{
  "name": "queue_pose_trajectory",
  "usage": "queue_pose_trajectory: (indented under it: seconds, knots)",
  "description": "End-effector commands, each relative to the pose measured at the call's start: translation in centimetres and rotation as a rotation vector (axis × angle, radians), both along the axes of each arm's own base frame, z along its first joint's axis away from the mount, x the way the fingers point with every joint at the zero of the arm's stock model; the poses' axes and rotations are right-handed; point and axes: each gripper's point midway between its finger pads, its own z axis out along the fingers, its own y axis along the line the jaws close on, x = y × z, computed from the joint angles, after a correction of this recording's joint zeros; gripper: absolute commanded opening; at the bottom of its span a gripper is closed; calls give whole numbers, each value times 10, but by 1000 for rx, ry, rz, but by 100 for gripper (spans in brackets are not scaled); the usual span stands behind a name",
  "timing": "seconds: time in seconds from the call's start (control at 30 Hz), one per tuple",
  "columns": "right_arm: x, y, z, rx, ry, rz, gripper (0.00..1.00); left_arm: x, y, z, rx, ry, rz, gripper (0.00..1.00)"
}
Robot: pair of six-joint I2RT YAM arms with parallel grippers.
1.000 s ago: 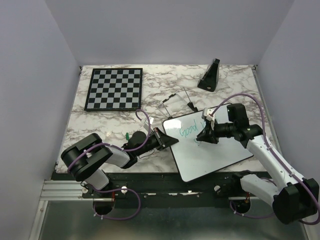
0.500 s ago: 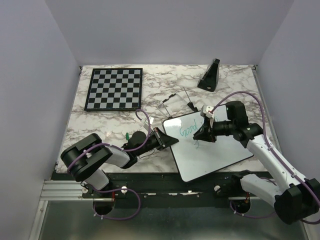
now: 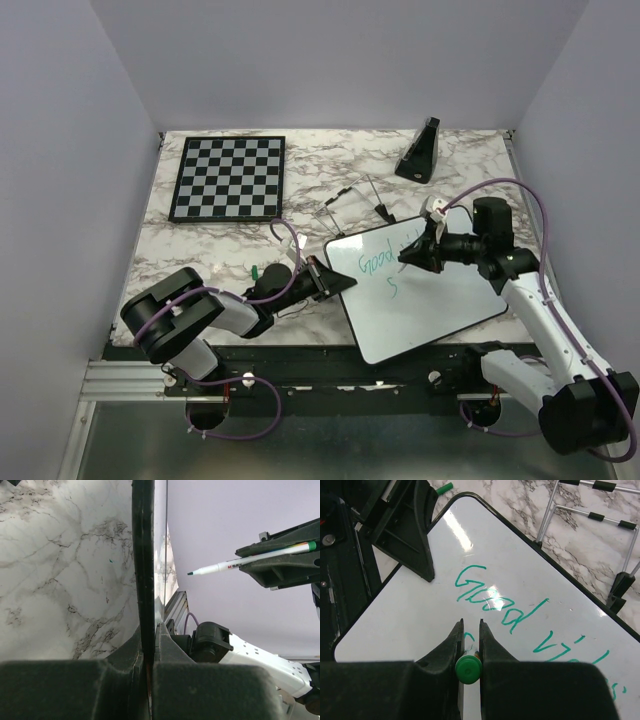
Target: Write a sentence on the whiteboard
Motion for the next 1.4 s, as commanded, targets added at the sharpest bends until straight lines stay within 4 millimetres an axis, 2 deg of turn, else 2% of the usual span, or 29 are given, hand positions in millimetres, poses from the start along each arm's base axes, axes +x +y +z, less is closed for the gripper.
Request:
queue_pose_trajectory:
  seconds: [0.0, 0.5, 1.37]
  knots:
    - [5, -4, 6, 14, -19, -17, 1, 7, 4, 21, -33, -114, 43, 0]
    - [1, -11, -2, 17, 10, -4, 1, 9, 4, 22, -37, -116, 48, 0]
    - [-3, -6, -10, 51, 45, 35, 1, 10, 7, 23, -27, -117, 62, 0]
